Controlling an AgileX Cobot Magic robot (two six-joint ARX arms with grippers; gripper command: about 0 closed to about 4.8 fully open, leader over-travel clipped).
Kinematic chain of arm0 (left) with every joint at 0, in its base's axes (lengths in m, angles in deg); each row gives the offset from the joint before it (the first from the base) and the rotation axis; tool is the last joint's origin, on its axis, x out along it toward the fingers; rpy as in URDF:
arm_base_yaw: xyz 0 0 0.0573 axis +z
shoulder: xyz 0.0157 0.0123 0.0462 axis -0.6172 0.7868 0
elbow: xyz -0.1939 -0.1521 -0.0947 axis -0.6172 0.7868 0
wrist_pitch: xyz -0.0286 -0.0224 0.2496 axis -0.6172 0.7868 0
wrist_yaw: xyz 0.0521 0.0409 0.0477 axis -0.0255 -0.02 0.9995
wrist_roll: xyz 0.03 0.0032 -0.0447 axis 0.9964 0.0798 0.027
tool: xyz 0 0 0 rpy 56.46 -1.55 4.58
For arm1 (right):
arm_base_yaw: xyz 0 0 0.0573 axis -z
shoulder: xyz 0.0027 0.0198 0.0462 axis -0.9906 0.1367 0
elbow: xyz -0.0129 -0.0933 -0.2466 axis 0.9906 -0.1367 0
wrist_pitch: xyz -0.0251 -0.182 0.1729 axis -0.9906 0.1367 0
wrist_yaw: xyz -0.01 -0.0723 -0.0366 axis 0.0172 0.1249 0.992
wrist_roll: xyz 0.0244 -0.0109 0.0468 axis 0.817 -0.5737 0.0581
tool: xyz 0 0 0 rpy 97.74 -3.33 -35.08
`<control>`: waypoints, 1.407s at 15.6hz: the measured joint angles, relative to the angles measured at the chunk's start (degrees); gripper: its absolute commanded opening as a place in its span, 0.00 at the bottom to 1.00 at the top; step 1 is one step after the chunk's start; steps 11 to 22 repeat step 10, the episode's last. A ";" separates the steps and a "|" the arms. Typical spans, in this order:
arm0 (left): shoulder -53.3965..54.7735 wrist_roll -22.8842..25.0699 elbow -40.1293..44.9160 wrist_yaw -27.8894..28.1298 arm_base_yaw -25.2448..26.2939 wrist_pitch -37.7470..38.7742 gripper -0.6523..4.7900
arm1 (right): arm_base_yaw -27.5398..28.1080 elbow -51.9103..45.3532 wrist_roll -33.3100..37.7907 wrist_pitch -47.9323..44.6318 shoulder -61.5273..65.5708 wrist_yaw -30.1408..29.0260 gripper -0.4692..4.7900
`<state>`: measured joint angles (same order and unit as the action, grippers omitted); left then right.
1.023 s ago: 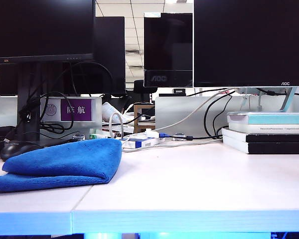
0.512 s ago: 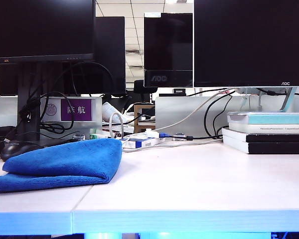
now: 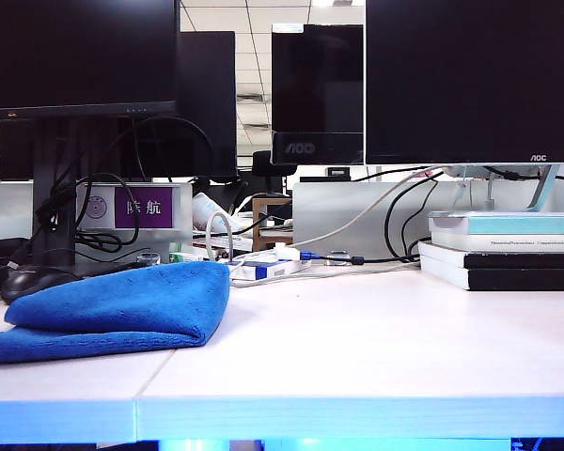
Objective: Wipe the table from right to left using the rag.
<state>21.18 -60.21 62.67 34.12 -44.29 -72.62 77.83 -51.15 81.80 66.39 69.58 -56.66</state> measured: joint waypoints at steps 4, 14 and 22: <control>0.00 0.00 0.00 0.00 0.00 0.00 0.12 | 1.33 0.04 -1.97 0.35 0.00 -3.80 0.09; 0.00 0.00 0.00 0.00 0.00 0.00 0.12 | 1.33 0.04 1.55 0.35 -0.04 -4.48 0.09; 0.00 0.00 0.00 0.00 0.00 0.00 0.12 | 1.33 0.04 1.55 0.35 -0.04 -4.48 0.09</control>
